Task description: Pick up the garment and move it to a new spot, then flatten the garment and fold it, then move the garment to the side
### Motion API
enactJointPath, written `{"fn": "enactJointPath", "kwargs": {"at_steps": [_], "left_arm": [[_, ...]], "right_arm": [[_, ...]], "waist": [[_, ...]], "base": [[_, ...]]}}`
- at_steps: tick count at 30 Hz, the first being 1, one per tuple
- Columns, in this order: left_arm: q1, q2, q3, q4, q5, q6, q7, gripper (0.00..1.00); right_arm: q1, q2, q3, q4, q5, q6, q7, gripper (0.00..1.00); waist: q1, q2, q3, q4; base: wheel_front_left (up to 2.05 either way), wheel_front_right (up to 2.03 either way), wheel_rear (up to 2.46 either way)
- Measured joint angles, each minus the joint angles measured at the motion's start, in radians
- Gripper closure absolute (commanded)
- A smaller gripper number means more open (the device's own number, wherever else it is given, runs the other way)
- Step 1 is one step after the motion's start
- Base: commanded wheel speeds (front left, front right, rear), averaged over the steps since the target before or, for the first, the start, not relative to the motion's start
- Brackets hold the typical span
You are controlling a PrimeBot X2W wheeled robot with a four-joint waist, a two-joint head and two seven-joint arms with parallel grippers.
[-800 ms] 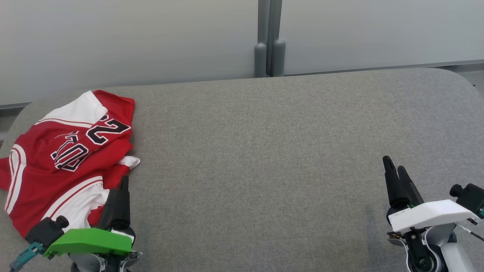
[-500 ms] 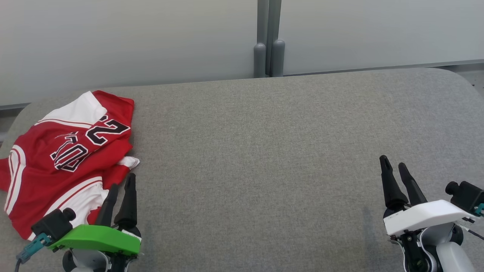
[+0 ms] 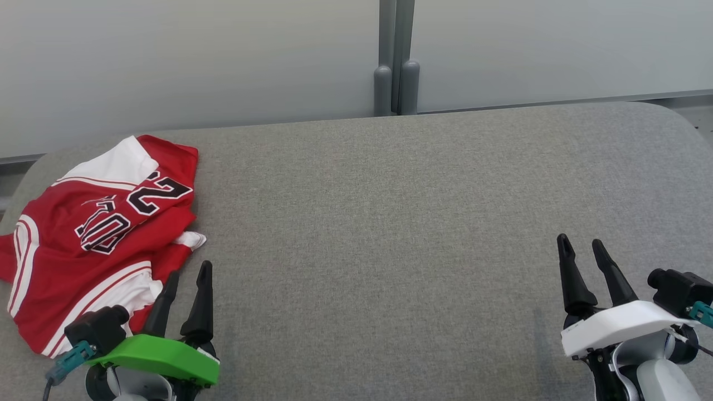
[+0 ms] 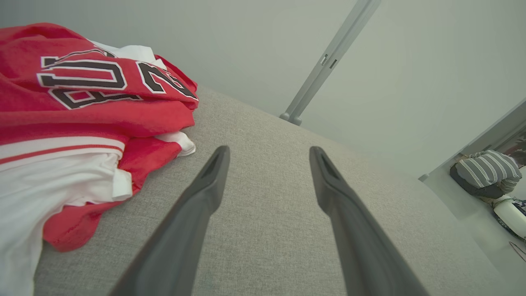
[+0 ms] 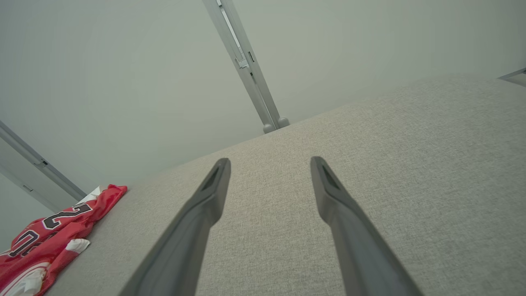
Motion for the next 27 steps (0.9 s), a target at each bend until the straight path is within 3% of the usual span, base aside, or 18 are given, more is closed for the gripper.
{"fn": "enactJointPath", "kwargs": {"at_steps": [27], "left_arm": [[0.002,0.027,-0.029,0.052,0.212,-0.002,-0.069,0.0]], "right_arm": [[0.019,-0.012,-0.009,0.064,-0.202,0.0,-0.073,0.0]], "waist": [[0.0,0.0,0.001,0.001]], "base": [[0.0,0.0,0.0]]}}
